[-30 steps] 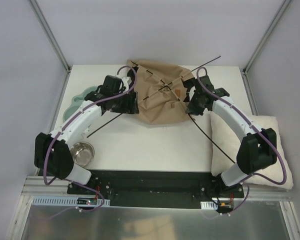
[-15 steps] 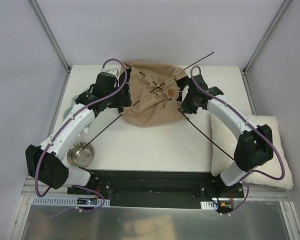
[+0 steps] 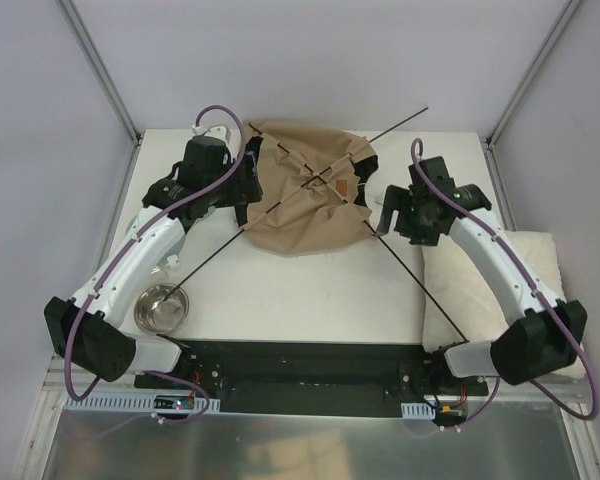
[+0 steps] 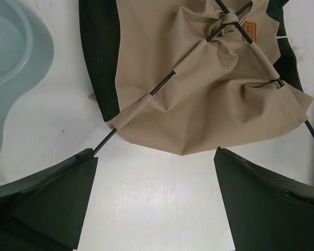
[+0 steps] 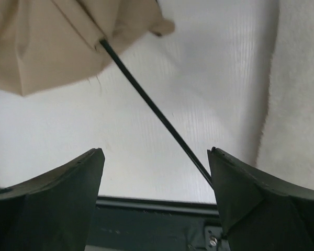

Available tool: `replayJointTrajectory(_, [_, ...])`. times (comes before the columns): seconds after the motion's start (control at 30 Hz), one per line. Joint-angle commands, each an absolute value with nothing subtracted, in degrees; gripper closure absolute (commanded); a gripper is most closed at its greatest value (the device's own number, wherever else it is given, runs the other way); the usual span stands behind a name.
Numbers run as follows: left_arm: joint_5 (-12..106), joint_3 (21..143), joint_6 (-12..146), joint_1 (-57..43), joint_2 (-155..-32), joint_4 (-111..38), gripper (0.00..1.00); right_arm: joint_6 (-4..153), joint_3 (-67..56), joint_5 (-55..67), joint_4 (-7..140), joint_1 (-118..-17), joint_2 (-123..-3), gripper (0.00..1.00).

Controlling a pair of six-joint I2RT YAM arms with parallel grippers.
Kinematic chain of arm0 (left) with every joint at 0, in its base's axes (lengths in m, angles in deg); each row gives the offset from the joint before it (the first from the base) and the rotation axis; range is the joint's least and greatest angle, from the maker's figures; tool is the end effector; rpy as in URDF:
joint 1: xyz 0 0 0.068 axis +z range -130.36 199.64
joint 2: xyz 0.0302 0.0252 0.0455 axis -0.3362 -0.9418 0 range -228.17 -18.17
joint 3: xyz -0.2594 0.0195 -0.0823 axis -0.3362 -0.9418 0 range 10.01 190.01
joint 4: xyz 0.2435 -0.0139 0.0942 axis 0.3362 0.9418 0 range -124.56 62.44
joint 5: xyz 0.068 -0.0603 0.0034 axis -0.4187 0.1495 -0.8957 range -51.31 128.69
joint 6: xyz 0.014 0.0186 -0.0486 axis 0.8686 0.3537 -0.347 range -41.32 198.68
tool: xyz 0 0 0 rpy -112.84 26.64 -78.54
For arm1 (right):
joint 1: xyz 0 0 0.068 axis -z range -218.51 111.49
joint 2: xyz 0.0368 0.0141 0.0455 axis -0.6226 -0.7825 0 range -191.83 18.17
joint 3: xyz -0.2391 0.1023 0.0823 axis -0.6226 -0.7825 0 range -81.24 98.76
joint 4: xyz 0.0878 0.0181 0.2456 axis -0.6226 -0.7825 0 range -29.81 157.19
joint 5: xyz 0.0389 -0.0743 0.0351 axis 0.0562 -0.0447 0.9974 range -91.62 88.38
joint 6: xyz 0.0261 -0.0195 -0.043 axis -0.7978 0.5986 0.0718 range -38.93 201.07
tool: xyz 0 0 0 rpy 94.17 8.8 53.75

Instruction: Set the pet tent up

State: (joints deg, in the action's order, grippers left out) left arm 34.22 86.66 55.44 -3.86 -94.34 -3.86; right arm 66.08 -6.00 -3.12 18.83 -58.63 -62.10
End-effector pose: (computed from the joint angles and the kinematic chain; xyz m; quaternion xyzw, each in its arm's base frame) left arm 0.2725 -0.1157 0.3769 -0.0174 0.8664 -0.1665 0.4705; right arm 0.2726 0.0989 0.3240 -0.0385 0.9485 0.0828 0.3032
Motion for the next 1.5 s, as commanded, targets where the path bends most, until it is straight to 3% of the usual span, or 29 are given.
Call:
replayJointTrajectory(0.0, [32.7,89.5,54.5,-3.2,-95.4,-3.8,0.02,75.8,-10.7,3.5,10.4,-59.0,-56.0,0.12])
replayJointTrajectory(0.2, [30.8,91.7,53.8,-2.8,-96.6,-3.8,0.01,77.7,-13.6,6.1,10.2,-59.3,-58.4,0.14])
replayJointTrajectory(0.33, [33.4,92.9,53.2,-0.7,-97.4,-3.8,0.01,77.9,-13.6,1.4,10.6,-60.5,-63.1,0.23])
replayJointTrajectory(0.4, [36.8,93.0,52.2,1.6,-97.6,-4.0,0.01,77.6,-14.7,-0.3,12.6,-61.9,-64.3,0.33])
replayJointTrajectory(0.63, [39.9,93.2,53.4,3.5,-97.5,-4.8,0.01,78.0,-14.8,3.1,20.2,-65.3,-60.8,0.94])
replayJointTrajectory(0.7, [39.5,93.3,53.6,3.6,-97.5,-4.8,0.01,78.3,-13.6,3.9,21.0,-65.4,-60.3,1.00])
replayJointTrajectory(0.97, [42.2,94.7,53.7,3.6,-99.0,-4.8,0.01,76.7,-11.2,1.7,25.6,-65.5,-57.8,0.99])
replayJointTrajectory(1.13, [42.7,94.2,52.8,3.5,-99.1,-4.8,0.01,76.9,-11.4,-12.2,22.6,-65.4,-57.9,0.36])
replayJointTrajectory(1.23, [43.0,93.8,52.6,3.6,-98.9,-4.8,0.01,79.7,-13.9,-16.4,22.5,-65.4,-58.5,0.20])
replayJointTrajectory(1.47, [44.6,93.2,52.3,3.6,-98.3,-4.7,0.01,87.2,-14.0,-13.5,18.1,-65.1,-64.6,0.24])
